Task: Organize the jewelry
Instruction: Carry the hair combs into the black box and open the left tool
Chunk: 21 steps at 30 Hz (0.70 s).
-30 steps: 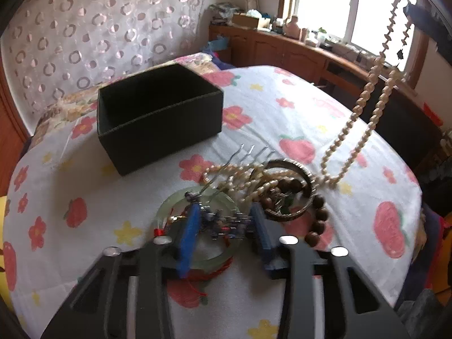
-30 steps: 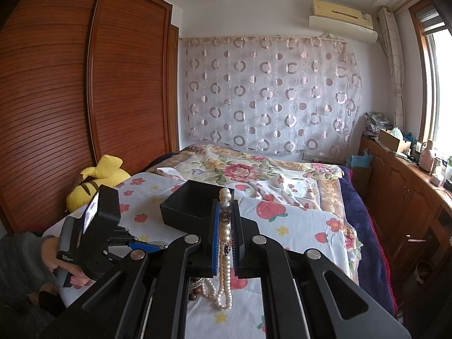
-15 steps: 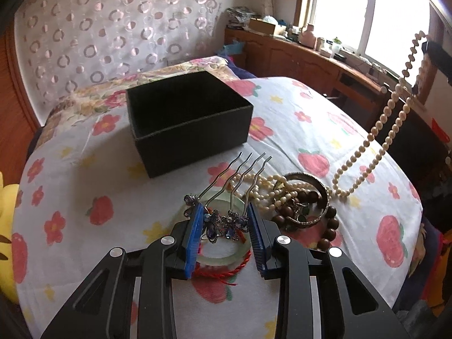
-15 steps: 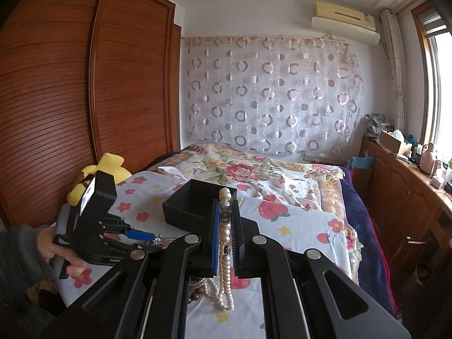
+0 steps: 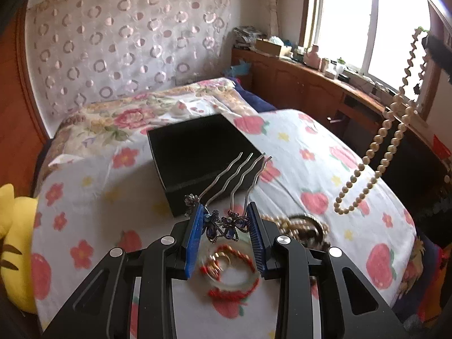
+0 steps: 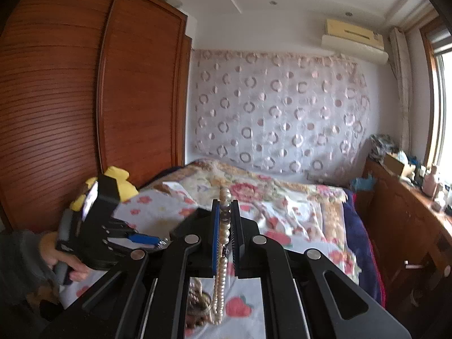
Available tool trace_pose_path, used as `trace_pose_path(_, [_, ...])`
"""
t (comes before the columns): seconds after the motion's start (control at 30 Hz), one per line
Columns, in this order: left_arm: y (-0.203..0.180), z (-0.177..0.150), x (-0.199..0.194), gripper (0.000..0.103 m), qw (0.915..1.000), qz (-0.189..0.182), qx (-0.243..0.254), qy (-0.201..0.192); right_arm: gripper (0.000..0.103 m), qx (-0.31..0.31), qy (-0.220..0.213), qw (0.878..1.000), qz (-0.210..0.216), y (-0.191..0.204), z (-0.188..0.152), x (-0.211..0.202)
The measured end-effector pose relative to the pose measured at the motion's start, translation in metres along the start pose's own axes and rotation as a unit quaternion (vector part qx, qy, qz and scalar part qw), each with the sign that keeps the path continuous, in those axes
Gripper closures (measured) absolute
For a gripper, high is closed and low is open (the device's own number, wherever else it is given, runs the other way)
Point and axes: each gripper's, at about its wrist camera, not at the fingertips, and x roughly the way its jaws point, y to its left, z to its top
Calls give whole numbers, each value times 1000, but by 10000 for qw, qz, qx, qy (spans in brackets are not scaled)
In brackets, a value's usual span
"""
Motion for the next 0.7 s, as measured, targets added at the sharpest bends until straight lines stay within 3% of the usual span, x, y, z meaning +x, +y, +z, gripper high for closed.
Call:
trace_pose_path(0.4, [28,43,28,73,9991,92,-383,-173,95,-104,-140,9998,-7,4,47,37])
trace_pose_path(0.7, [42,44,56,71,9979,280,-578,-107,95,-164,164,9996,-154,-4,49,99])
